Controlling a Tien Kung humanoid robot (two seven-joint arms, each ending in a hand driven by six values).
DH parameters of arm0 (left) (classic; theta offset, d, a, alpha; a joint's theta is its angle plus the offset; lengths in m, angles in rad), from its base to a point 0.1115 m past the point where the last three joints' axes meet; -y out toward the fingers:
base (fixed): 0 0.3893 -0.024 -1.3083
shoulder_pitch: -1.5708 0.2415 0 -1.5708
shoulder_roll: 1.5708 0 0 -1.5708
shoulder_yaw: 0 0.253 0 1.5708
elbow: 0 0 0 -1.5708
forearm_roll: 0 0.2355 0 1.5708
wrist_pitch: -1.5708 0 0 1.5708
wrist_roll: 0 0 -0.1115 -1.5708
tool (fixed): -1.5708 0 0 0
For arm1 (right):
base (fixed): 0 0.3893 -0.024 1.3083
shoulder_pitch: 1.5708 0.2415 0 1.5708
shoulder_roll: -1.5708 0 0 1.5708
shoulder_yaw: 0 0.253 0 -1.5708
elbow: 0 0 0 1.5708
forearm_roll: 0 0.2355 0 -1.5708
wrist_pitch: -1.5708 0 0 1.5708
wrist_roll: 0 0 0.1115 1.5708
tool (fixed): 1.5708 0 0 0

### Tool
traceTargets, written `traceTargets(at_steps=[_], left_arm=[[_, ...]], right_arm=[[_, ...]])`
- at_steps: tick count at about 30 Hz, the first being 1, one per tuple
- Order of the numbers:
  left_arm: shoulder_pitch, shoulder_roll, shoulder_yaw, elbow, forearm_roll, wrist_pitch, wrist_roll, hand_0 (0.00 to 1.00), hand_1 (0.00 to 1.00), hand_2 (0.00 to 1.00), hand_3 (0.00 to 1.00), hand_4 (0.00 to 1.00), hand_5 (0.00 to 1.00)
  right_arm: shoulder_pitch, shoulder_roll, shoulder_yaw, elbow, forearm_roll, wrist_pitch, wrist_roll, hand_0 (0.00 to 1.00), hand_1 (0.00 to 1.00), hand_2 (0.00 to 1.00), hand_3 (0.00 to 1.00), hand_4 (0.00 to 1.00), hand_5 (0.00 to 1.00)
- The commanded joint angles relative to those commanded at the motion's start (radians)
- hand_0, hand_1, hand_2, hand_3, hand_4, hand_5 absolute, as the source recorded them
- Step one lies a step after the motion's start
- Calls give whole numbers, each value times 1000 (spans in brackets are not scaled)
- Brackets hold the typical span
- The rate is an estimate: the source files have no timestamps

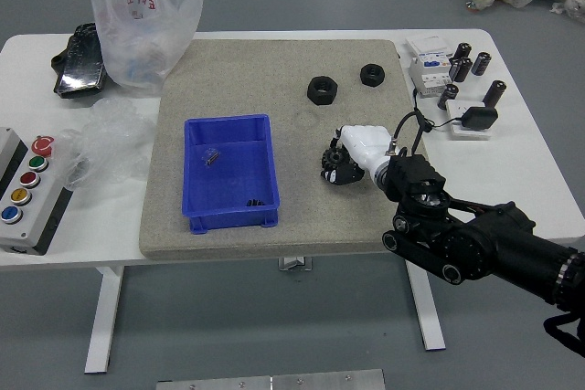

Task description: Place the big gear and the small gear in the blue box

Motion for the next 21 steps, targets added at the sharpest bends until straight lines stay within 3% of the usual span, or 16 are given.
traceTargets(at_steps=[1,7,14,21], left_arm=[[0,0,1,0,-1,0,-1,709,527,534,696,713,561],[1,0,3,0,-6,2,0,708,527,534,697,713,560],[5,1,-1,1,-3,4,0,708,528,534,697,713,562],[5,-1,-5,0,3,2,3,708,527,533,697,714,563]], right_arm=[[0,0,0,0,-1,-5,1,454,489,308,396,177,2],[-6,-12,26,27,-21,-27,11,455,482,294,385,143,2],[-17,-33,93,176,-98,-49,16,463,479,292,381,141,2],[-16,23,54,349,-176,-88,25,500,501,329,391,163,2]])
